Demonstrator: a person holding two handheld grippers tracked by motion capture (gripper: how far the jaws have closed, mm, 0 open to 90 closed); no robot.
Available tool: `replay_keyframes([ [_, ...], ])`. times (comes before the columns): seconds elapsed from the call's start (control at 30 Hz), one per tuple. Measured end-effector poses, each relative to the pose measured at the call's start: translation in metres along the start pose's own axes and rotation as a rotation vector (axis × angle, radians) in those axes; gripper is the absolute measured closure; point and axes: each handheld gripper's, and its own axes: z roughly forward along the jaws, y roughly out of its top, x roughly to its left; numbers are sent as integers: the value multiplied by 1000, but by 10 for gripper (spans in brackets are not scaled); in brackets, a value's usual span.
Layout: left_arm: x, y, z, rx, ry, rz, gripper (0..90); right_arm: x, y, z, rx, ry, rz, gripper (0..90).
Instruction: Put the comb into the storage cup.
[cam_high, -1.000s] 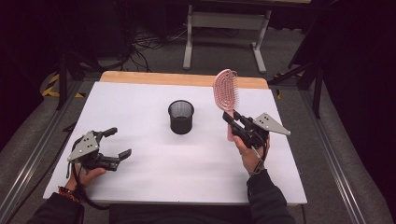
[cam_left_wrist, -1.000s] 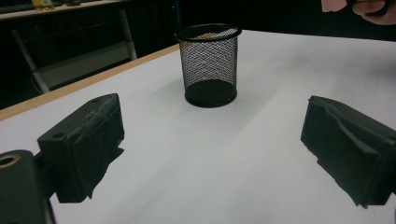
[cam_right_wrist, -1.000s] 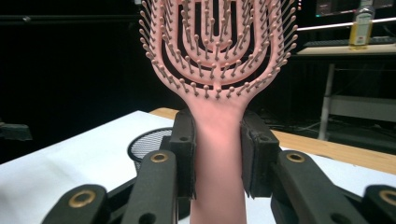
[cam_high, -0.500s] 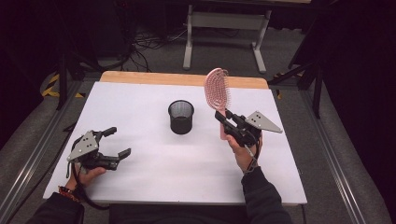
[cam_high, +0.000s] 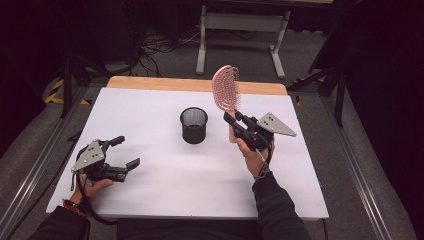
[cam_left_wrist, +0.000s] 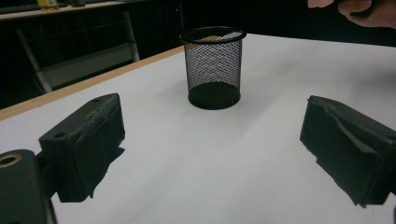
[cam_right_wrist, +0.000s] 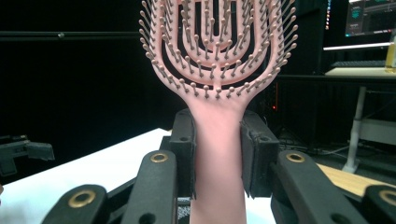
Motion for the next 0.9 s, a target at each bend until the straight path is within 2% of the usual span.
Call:
replay_keyframes([
  [0.5, 1, 0, -1, 3, -4, -3, 76, 4, 0, 22, -13, 25, 14, 699],
  [0.9, 1, 0, -1, 6, -1, -7, 76, 10, 0, 35, -17, 36, -6, 699],
])
